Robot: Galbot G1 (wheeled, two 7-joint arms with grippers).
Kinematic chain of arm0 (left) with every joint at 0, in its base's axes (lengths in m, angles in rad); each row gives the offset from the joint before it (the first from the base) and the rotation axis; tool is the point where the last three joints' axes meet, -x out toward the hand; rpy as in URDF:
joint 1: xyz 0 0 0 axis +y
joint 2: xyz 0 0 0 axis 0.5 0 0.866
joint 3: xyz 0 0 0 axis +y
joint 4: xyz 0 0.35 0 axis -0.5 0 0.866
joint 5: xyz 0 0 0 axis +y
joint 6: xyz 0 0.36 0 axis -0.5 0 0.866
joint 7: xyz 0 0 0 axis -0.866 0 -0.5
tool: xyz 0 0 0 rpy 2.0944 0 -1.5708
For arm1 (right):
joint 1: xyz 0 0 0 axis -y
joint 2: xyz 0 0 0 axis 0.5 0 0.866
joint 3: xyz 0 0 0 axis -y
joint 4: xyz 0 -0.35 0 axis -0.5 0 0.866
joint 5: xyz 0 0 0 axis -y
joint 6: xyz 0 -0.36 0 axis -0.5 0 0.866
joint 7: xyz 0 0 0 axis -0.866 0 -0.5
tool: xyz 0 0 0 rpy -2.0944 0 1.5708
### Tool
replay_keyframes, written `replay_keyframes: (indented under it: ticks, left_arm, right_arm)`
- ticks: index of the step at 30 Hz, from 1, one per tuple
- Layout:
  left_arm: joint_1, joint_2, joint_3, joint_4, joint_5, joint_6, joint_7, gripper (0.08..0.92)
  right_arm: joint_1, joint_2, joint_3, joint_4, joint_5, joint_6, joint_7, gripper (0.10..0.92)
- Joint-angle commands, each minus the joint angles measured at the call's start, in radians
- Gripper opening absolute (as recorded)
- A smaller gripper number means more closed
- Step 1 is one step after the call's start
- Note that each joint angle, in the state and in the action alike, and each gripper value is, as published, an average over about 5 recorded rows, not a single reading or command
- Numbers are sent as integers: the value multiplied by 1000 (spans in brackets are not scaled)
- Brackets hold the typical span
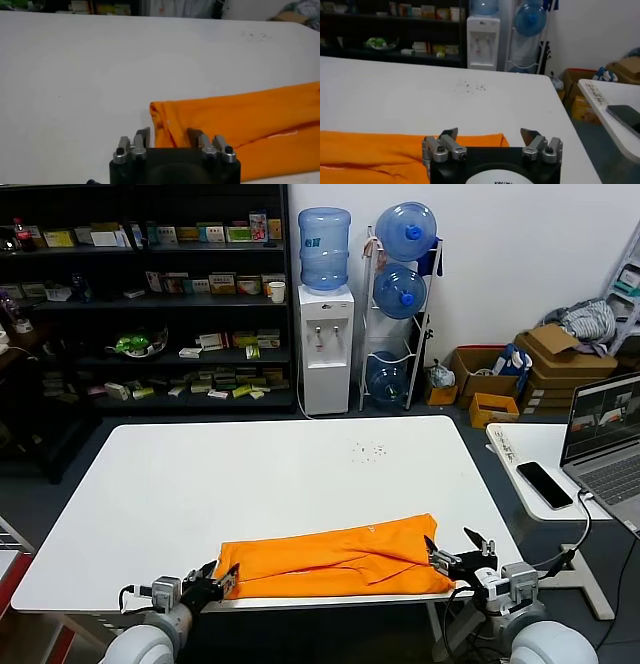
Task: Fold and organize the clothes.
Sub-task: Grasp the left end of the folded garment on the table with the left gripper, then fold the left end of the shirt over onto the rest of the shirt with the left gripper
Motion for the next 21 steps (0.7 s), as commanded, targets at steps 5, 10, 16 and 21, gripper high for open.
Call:
replay_keyframes:
  ticks: [5, 10, 16, 21]
  left_arm:
    - [-1, -5, -11, -26, -16, 2, -25, 386]
    - [-13, 53, -67, -55, -19, 10, -32, 248]
    - [9, 204, -252, -29, -22, 22, -9, 125]
    - [55, 333, -436, 131, 14, 15, 47, 120]
  right_arm:
    - [24, 10, -11, -16, -3, 9, 7, 823]
    - [61, 20, -31, -44, -6, 22, 16, 823]
    - [142, 49, -80, -88, -17, 34, 21, 823]
    - [195, 86, -123, -120, -36, 49, 16, 823]
